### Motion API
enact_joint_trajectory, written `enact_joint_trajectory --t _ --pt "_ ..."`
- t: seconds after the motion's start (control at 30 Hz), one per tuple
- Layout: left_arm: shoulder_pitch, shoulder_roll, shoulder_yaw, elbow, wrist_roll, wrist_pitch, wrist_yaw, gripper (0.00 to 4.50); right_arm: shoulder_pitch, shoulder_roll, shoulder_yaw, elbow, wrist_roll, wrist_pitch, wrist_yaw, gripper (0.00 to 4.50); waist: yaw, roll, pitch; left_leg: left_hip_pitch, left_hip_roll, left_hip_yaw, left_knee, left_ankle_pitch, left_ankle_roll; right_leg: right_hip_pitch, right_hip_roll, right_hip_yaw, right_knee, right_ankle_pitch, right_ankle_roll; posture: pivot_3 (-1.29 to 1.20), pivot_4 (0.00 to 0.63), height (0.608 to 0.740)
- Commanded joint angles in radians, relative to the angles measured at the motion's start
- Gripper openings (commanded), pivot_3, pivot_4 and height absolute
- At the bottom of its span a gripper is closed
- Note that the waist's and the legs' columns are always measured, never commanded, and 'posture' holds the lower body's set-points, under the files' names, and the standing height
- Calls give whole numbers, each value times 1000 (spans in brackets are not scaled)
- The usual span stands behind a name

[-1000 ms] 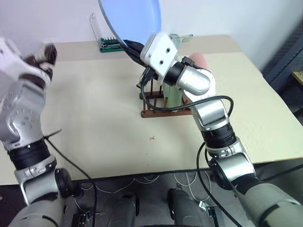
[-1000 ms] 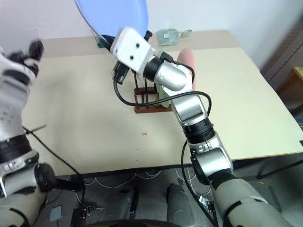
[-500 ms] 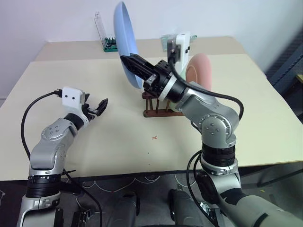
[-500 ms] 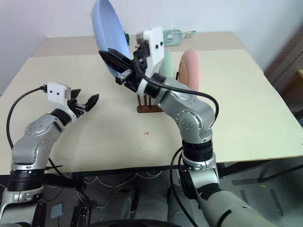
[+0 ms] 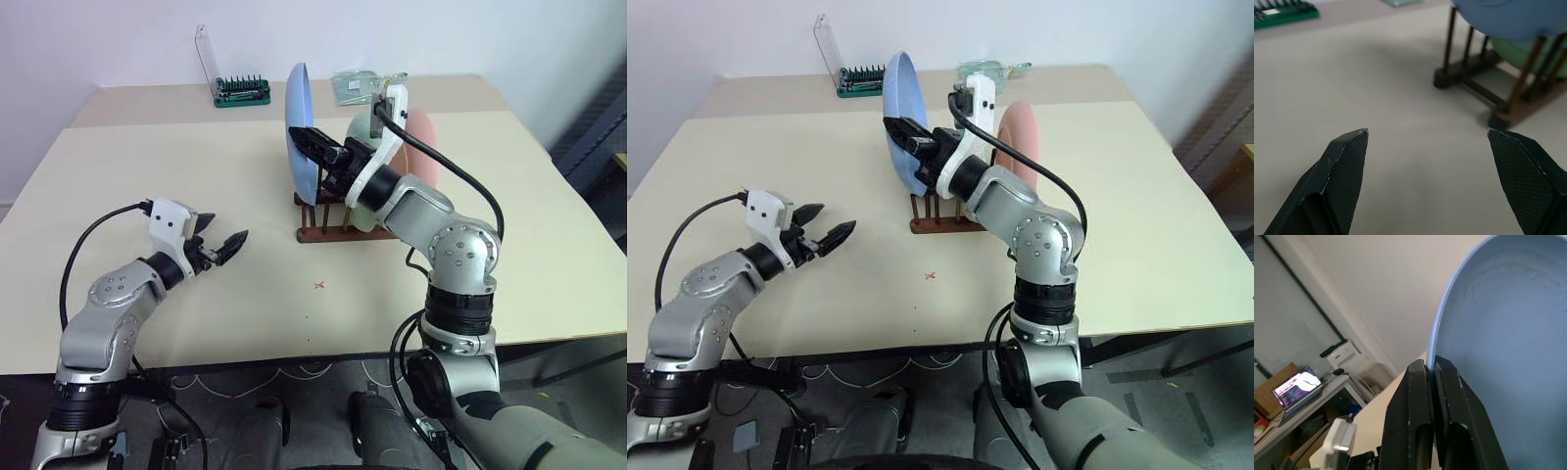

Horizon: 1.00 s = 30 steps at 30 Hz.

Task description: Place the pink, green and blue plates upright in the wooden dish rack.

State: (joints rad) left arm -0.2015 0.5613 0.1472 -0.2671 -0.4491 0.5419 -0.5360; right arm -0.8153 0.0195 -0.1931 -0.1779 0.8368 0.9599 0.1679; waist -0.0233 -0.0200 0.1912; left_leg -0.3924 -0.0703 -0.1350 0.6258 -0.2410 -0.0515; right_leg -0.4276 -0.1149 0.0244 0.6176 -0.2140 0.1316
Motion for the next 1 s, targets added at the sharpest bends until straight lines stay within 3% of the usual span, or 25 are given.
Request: enact_joint_trajectory --t 0.03,0.3,0.4,0.63,0.8,1.0 --pt "32 29 -7 -78 -25 18 -54 3999 -38 2 -24 5 48 11 -29 0 -2 0 0 0 0 0 0 0 0 0 0 0 0 0 0 0 150 740" --pt "55 38 -34 -104 -5 27 -83 3999 -41 7 -54 37 103 30 -88 0 -8 0 0 0 0 0 0 0 0 0 0 0 0 0 0 0 150 740" --pt "55 36 -42 -102 2 24 -83 4063 -38 4 -50 34 117 29 -98 929 -14 0 0 0 0 0 0 0 0 0 0 0 0 0 0 0 150 740" --pt "47 31 -52 -94 6 19 -90 4063 -44 -4 -47 28 117 18 -113 4367 -20 1 0 0 0 -1 -1 0 0 0 0 0 0 0 0 0 150 740" --pt "48 29 -54 -87 12 15 -95 4063 -52 -22 -31 15 103 8 -104 4367 -20 1 0 0 0 0 -1 0 0 0 0 0 0 0 0 0 150 740" --pt "52 21 -57 -89 15 15 -98 4063 -88 -151 105 -62 -9 -29 7 4367 -20 1 0 0 0 0 -2 0 0 0 0 0 0 0 0 0 150 740"
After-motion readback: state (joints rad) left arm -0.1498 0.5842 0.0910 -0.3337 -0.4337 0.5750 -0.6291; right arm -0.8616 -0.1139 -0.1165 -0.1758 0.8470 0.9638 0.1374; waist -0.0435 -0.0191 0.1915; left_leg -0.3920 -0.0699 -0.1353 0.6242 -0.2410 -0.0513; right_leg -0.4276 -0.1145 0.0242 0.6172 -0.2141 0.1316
